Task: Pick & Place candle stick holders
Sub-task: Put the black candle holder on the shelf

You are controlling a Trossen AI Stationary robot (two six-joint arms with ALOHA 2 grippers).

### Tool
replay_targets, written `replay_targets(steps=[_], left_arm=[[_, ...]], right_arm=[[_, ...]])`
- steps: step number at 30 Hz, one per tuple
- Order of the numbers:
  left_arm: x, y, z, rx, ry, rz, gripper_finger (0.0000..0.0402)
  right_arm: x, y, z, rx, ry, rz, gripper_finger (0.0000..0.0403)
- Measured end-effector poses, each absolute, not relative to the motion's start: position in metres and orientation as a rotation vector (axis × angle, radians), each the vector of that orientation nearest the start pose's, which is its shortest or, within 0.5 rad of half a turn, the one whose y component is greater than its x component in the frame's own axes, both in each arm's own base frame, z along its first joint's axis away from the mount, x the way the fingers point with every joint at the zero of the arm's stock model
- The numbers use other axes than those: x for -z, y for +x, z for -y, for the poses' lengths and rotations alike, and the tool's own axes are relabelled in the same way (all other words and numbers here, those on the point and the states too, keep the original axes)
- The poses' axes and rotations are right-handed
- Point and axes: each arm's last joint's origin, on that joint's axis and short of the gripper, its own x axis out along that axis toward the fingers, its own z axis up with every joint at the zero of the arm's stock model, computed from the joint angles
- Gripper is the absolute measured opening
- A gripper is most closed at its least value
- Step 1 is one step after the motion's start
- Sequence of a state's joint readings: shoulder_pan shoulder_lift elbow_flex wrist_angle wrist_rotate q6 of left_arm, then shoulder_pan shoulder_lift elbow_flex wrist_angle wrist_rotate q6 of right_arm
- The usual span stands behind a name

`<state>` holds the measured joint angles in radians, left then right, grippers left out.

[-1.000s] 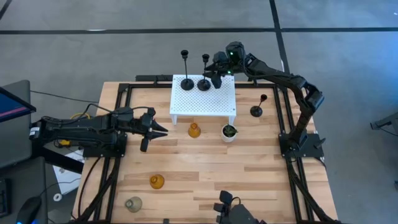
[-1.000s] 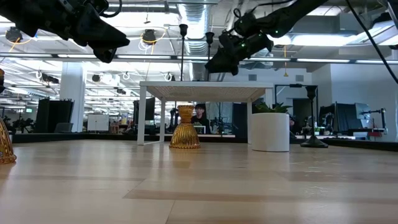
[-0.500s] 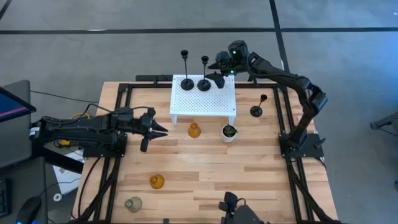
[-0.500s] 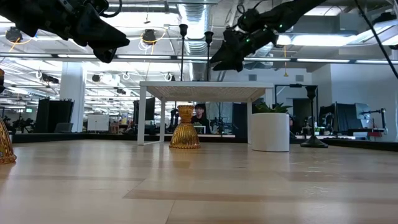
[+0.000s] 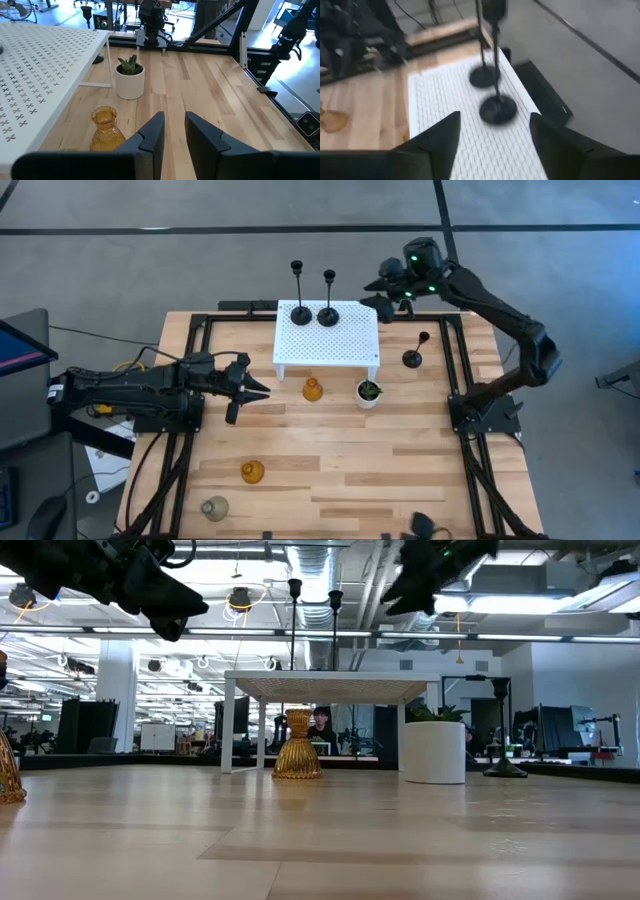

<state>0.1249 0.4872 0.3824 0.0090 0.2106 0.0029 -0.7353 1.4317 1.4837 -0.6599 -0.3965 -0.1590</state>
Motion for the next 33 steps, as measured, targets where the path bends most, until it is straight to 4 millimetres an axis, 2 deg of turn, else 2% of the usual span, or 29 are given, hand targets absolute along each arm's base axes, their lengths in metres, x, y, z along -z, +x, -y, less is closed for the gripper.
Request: replay_targets(steps=[5, 12, 17, 20, 24, 33], left_arm=[[-0.252, 0.132, -0.010, 0.086, -0.013, -0.094, 0.0076], [-0.252, 0.132, -0.010, 0.086, -0.013, -0.094, 0.0076], [-0.252, 0.132, -0.010, 0.086, -0.013, -0.094, 0.0076], [-0.252, 0.132, -0.010, 0.086, -0.013, -0.094, 0.0076], [-0.252, 0.132, -0.010, 0.086, -0.013, -0.094, 0.0076], [-0.252, 0.132, -0.010, 0.086, -0.013, -0.094, 0.0076]], right_arm=[[-0.394, 0.204, 0.170, 0.370, 0.205, -0.645, 0.0156], [-0.400, 0.182, 0.138, 0.400, 0.219, -0.762, 0.0063], [-0.400, 0.173, 0.124, 0.461, 0.237, -0.835, 0.0010], [-0.397, 0.170, 0.118, 0.495, 0.259, -0.881, 0.0006], [-0.382, 0.167, 0.111, 0.505, 0.310, -0.931, 0.0011], [-0.322, 0.148, 0.101, 0.632, 0.404, -1.030, 0.0001]])
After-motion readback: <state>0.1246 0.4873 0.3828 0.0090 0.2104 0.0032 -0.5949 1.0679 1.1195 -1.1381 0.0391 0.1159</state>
